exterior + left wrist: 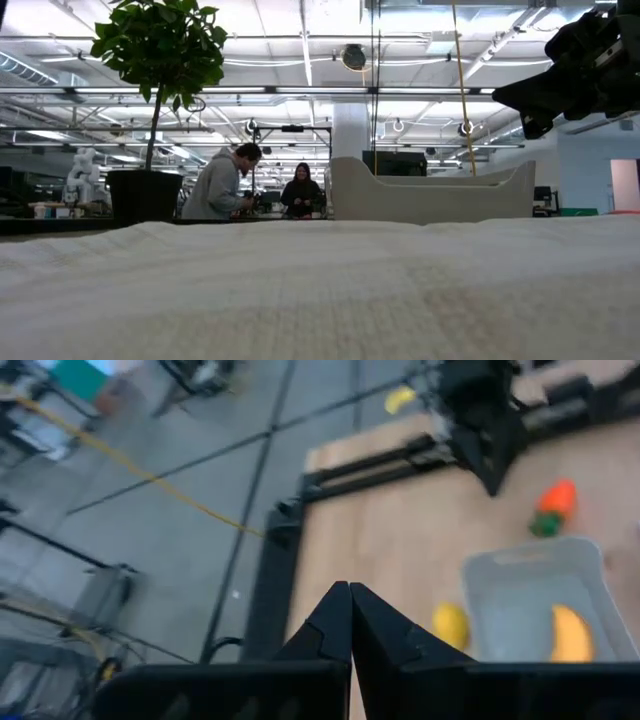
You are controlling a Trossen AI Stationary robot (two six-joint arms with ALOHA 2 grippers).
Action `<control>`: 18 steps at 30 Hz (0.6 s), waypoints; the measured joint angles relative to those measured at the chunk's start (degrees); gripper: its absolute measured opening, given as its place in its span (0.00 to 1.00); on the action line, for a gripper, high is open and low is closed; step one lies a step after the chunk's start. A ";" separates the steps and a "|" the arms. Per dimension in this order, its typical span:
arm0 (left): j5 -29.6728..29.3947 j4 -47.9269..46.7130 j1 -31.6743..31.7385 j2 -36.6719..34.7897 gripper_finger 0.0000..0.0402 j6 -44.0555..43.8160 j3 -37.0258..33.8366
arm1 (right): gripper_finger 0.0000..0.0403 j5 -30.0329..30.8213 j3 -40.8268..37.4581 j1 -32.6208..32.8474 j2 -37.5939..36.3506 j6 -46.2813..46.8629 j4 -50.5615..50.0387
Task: Pick and placing Produce into tupperware
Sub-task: Put the orange carrot into the gray bin
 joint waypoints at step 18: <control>8.80 23.70 11.06 -29.24 0.00 -11.44 -40.61 | 0.00 -0.02 0.00 0.00 0.02 0.00 -0.22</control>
